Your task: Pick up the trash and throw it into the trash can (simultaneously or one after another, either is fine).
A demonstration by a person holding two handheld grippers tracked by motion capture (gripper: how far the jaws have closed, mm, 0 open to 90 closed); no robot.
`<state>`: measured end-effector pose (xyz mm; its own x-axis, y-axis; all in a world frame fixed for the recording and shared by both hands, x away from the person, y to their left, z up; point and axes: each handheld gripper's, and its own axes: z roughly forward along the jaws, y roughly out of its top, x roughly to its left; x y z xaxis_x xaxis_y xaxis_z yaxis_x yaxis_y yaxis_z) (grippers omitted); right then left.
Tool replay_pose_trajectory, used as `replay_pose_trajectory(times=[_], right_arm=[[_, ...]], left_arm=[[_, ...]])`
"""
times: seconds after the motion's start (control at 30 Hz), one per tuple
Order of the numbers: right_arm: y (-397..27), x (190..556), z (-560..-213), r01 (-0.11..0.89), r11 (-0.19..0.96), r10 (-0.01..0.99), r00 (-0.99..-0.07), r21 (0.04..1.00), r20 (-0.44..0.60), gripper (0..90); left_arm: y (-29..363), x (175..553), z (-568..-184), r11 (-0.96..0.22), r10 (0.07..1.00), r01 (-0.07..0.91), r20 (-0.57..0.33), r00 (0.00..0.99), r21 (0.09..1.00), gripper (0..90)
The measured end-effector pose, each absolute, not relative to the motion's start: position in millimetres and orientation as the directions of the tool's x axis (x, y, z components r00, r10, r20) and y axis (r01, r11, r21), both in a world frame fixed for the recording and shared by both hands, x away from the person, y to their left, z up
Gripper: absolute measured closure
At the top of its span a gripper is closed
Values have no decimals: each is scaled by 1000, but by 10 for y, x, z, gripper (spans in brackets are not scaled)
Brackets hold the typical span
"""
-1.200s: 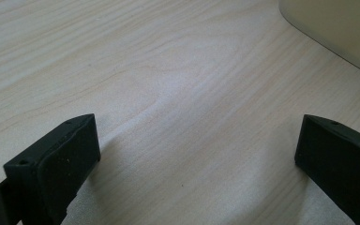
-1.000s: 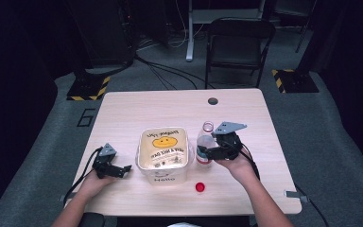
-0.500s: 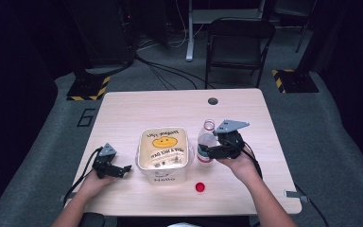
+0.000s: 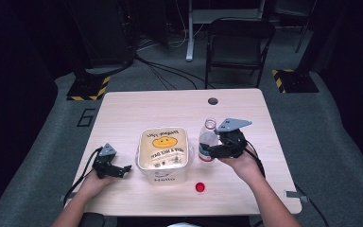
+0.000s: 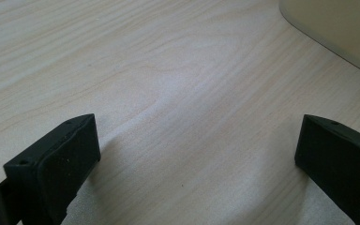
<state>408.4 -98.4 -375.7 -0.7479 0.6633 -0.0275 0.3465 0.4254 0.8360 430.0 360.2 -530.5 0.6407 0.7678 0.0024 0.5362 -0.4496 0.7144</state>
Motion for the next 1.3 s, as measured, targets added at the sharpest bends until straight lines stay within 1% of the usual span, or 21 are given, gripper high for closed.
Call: replay_pose_trajectory(times=[0.17,0.8,1.3], right_arm=[[-986,4068,-3691,327,436,652,-757,838,-44,247],[-1038,4035,-3436,326,429,646,-763,842,-34,247],[-1035,4020,-3260,299,442,639,-767,846,-62,247]], left_arm=[[3602,4300,-5306,-449,768,536,2,641,715,0],[3602,4300,-5306,-449,768,536,2,641,715,0],[3601,4300,-5306,-449,768,536,2,640,715,0]])
